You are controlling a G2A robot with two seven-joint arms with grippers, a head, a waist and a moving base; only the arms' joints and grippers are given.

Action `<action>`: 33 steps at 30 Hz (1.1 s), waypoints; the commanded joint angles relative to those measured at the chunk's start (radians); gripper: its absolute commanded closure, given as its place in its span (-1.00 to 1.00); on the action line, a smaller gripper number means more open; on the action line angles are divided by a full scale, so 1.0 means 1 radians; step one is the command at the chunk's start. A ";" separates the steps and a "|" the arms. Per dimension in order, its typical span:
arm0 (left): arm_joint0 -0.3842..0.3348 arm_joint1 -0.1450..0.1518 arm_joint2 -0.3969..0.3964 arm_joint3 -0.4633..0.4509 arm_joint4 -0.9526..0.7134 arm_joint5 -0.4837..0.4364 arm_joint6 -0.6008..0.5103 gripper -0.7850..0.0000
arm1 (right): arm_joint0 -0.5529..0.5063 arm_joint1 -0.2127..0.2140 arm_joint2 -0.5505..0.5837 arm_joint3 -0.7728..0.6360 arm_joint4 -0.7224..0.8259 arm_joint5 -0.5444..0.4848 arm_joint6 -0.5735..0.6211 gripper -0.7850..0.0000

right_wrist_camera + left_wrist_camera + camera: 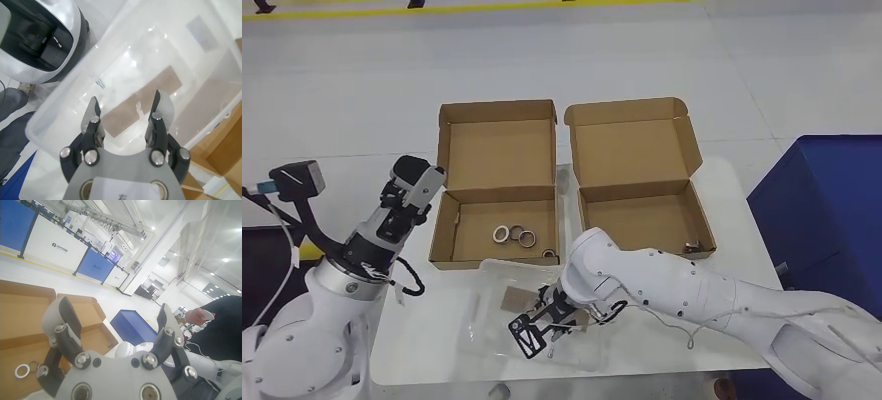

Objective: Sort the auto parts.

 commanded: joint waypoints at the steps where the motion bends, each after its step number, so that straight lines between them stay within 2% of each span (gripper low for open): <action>1: 0.000 0.000 0.000 0.000 0.000 0.000 0.000 -1.00 | -0.004 0.015 0.021 -0.027 -0.004 -0.009 -0.016 -1.00; 3: 0.000 0.000 0.000 0.000 0.000 0.000 0.000 -1.00 | -0.015 0.036 0.044 -0.064 -0.029 -0.024 -0.032 -1.00; 6: 0.000 0.000 0.000 0.000 0.000 0.000 0.000 -1.00 | -0.044 0.074 0.089 -0.149 -0.093 0.012 -0.032 -1.00; 7: 0.000 0.000 0.000 0.000 0.000 0.000 0.000 -1.00 | -0.058 0.090 0.108 -0.184 -0.113 0.022 -0.033 -0.29; 9: 0.001 0.002 -0.001 -0.004 0.010 -0.007 0.007 -1.00 | -0.097 0.128 0.154 -0.251 -0.145 0.065 -0.016 0.76; 10: -0.002 0.004 -0.004 -0.009 0.028 -0.010 -0.002 -1.00 | -0.120 0.149 0.181 -0.295 -0.163 0.092 0.003 1.00; 15: -0.050 0.024 -0.036 -0.058 0.116 -0.025 -0.128 -1.00 | -0.301 0.270 0.360 -0.559 -0.235 0.218 0.111 1.00; 20: -0.136 0.042 -0.051 -0.058 0.129 0.017 -0.253 -1.00 | -0.562 0.384 0.619 -0.775 -0.284 0.318 0.163 1.00; 21: -0.150 0.045 -0.050 -0.058 0.122 0.030 -0.279 -1.00 | -0.612 0.401 0.667 -0.806 -0.291 0.311 0.152 0.86; 22: -0.163 0.048 -0.049 -0.058 0.113 0.047 -0.295 -1.00 | -0.612 0.401 0.667 -0.806 -0.291 0.311 0.152 -1.00; 31: -0.171 0.048 -0.049 -0.058 0.101 0.066 -0.294 -1.00 | -0.612 0.401 0.667 -0.806 -0.291 0.311 0.152 -1.00; 33: -0.171 0.048 -0.049 -0.058 0.101 0.066 -0.294 -1.00 | -0.629 0.399 0.642 -0.793 -0.267 0.281 0.105 -1.00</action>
